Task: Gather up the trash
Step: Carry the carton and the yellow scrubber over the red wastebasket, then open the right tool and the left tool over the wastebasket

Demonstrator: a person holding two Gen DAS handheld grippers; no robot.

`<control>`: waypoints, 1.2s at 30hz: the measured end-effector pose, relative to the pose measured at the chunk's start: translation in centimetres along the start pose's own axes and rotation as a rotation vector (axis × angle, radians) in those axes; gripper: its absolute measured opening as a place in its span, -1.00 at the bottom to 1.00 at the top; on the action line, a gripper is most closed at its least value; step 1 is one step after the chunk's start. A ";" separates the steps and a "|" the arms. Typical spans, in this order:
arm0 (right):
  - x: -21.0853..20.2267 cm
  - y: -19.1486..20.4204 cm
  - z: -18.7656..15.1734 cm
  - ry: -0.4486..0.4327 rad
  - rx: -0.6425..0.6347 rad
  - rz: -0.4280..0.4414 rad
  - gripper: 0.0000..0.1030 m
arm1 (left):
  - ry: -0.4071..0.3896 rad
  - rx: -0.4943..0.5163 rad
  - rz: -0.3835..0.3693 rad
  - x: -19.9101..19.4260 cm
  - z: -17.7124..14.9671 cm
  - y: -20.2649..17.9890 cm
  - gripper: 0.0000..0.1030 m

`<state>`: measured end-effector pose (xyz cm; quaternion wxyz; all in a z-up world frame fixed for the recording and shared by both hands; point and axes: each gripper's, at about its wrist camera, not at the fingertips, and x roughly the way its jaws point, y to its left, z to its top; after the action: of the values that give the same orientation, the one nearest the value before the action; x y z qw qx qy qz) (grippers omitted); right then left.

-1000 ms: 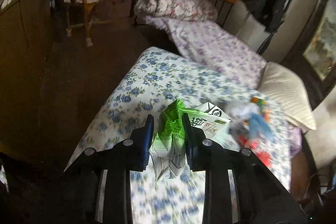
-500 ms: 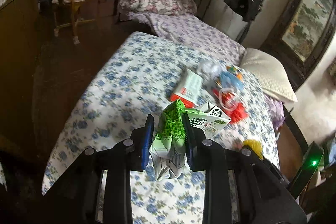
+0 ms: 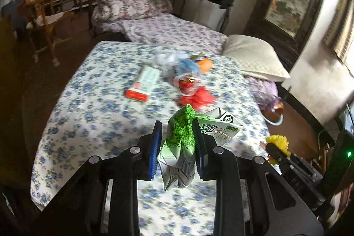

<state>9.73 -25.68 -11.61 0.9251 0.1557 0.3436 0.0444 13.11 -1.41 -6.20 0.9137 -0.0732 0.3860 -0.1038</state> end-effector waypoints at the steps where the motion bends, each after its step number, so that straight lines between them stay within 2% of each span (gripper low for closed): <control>1: -0.6 -0.8 0.1 -0.009 0.005 -0.012 -0.32 | 0.003 0.008 -0.018 -0.2 -0.1 -0.7 -0.45; 5: -3.3 -4.6 0.4 -0.041 0.041 -0.066 -0.32 | 0.016 0.064 -0.090 -0.5 -0.5 -4.6 -0.45; 10: -5.6 -9.4 0.2 -0.052 0.078 -0.131 -0.32 | 0.065 0.171 -0.188 0.2 -1.8 -11.8 -0.45; 13: -6.2 -12.4 -0.4 -0.031 0.092 -0.174 -0.32 | 0.105 0.253 -0.221 1.3 -3.2 -16.3 -0.45; 18: -6.3 -18.7 -3.5 0.040 0.125 -0.280 -0.32 | 0.186 0.348 -0.254 5.0 -5.7 -23.0 -0.45; 23: -4.9 -25.7 -8.4 0.143 0.229 -0.342 -0.32 | 0.272 0.410 -0.240 9.7 -8.6 -28.4 -0.45; 27: -3.1 -28.9 -11.6 0.201 0.304 -0.353 -0.32 | 0.347 0.463 -0.199 14.1 -11.6 -32.2 -0.45; 32: -0.1 -31.5 -14.4 0.260 0.360 -0.349 -0.32 | 0.446 0.508 -0.158 19.6 -15.3 -35.1 -0.45; 36: 2.1 -32.9 -16.0 0.298 0.394 -0.338 -0.32 | 0.495 0.525 -0.131 22.6 -17.1 -35.9 -0.45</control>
<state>0.12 -52.36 -34.81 0.8106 0.2646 0.4988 -0.1552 11.39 -42.65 -25.97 0.7718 0.1665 0.5500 -0.2722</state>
